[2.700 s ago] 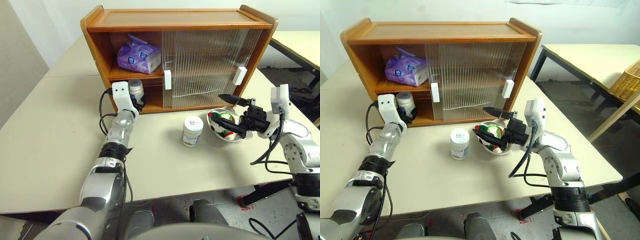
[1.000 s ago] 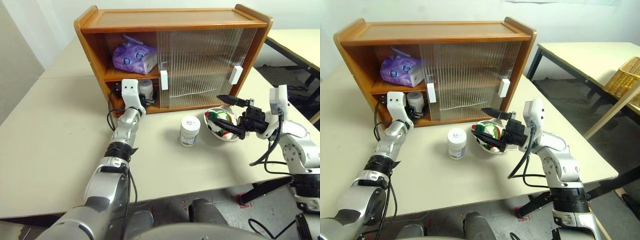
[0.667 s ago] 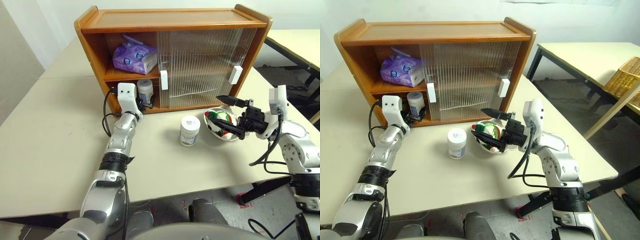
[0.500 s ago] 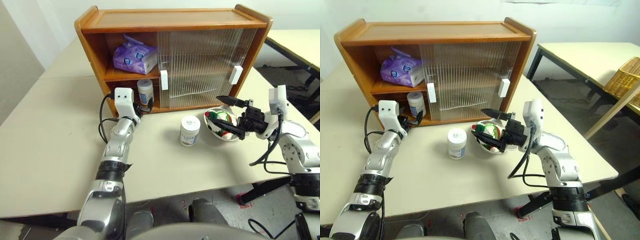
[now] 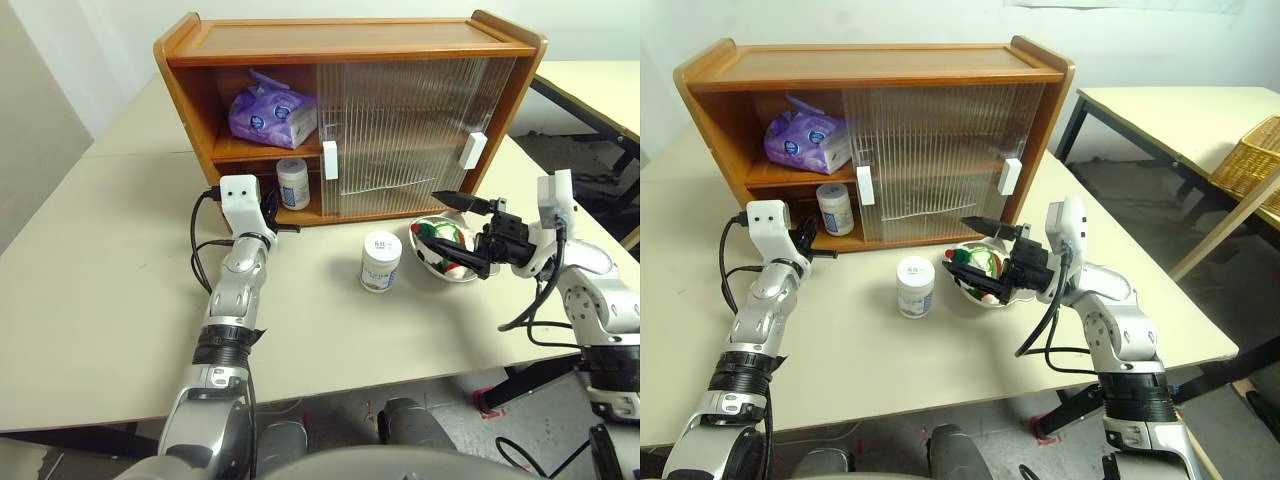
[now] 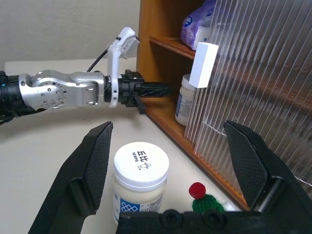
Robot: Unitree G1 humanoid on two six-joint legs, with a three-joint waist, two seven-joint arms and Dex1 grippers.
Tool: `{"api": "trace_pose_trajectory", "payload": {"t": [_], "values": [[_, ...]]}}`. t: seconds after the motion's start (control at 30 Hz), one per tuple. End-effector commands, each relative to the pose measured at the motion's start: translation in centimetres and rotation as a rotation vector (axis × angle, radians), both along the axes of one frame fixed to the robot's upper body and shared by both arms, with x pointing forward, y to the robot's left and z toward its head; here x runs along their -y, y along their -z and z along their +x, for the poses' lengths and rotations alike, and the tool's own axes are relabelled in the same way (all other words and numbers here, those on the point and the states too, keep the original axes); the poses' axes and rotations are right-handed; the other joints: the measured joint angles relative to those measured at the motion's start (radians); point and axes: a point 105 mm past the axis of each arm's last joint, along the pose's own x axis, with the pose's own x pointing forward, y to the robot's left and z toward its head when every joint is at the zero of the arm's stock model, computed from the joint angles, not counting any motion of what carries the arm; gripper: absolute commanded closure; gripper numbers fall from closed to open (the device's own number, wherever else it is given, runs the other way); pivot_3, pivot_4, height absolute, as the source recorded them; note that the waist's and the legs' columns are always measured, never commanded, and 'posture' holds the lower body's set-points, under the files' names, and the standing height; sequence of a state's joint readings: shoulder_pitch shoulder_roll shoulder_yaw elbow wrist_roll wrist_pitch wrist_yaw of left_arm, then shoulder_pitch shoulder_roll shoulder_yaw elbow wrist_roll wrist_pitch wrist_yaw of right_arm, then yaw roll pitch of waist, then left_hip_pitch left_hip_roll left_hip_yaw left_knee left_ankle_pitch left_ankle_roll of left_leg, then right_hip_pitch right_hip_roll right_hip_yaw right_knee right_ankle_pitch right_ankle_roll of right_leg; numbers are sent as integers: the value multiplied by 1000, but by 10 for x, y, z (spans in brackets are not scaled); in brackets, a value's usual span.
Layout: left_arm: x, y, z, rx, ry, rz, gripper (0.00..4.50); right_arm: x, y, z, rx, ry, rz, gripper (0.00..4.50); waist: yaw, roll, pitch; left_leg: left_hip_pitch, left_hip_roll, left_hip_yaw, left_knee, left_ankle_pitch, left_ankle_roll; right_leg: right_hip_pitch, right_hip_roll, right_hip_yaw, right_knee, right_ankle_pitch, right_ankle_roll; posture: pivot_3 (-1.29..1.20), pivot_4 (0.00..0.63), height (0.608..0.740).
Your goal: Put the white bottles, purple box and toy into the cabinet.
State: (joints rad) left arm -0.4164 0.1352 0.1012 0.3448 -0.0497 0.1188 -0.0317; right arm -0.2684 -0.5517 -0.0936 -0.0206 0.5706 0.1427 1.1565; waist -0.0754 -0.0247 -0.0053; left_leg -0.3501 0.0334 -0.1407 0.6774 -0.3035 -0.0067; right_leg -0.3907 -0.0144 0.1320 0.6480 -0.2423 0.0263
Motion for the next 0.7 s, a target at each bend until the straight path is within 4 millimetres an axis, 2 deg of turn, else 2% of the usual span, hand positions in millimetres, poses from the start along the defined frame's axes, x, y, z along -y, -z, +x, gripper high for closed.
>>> {"api": "trace_pose_trajectory", "payload": {"t": [0.03,0.37,0.7], "values": [[-7,5,6,-16,-31,1,4475,-1,0,1,3,-1,-14,0,0,0,0,0,0,0,0,0,0,0,0,0,0,0,0,-158,0,740],[-22,7,13,-19,-60,18,4475,0,-2,1,7,8,-15,0,0,0,0,0,0,0,0,0,-1,0,0,0,0,1,-1,-166,0,740],[-18,3,28,-11,-53,7,4475,-2,-4,2,13,10,-13,0,3,0,0,0,0,0,0,0,0,0,0,0,0,1,-1,-172,0,740]]}}
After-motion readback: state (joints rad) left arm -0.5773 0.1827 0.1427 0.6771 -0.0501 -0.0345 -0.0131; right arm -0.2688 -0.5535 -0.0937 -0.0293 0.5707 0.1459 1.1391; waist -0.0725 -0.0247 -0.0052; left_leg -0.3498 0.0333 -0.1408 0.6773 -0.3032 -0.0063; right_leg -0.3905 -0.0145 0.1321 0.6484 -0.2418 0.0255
